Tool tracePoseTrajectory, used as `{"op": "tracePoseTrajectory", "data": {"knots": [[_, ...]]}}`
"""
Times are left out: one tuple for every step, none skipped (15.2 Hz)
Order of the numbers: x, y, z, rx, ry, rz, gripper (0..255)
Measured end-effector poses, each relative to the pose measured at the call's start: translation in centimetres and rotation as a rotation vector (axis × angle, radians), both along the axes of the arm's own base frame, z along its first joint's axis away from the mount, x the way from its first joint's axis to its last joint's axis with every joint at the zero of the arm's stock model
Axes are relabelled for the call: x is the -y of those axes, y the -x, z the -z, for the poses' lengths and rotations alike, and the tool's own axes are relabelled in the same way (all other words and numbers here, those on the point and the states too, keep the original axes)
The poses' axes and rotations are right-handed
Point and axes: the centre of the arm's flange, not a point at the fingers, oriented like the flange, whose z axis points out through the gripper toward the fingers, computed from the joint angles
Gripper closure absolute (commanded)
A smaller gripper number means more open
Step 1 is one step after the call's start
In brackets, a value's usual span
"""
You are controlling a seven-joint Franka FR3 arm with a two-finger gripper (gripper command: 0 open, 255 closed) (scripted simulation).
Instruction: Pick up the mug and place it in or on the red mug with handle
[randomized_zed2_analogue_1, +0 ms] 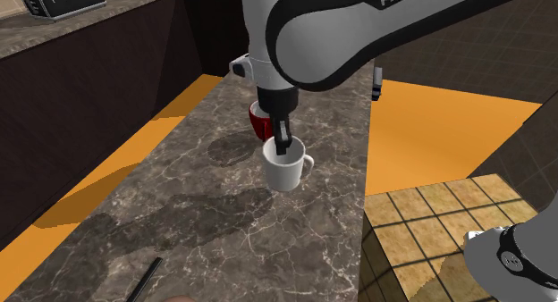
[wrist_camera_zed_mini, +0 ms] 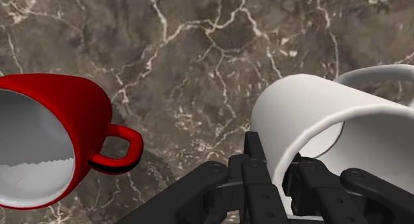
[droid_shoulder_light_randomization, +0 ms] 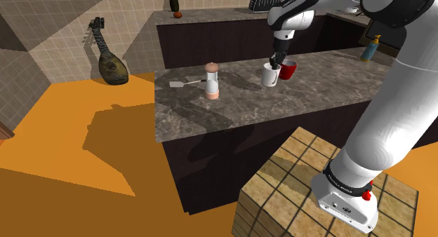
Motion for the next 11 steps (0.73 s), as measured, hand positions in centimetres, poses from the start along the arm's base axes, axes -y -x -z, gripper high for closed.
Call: {"op": "tracePoseTrajectory", "data": {"knots": [[-0.1, 0.1, -0.6, 0.0, 0.0, 0.0, 255], [-0.1, 0.1, -1.2, 0.0, 0.0, 0.0, 255], [-0.1, 0.0, -1.7, 0.0, 0.0, 0.0, 255], [-0.1, 0.1, -2.1, 0.0, 0.0, 0.0, 255], [-0.1, 0.0, -2.7, 0.0, 0.0, 0.0, 255], [-0.1, 0.0, -3.1, 0.0, 0.0, 0.0, 255], [-0.2, 0.0, -3.6, 0.0, 0.0, 0.0, 255], [-0.1, 0.0, -4.4, 0.0, 0.0, 0.0, 255], [-0.1, 0.0, -4.9, 0.0, 0.0, 0.0, 255], [-0.1, 0.0, -5.4, 0.0, 0.0, 0.0, 255], [-0.2, 0.0, -5.9, 0.0, 0.0, 0.0, 255]]}}
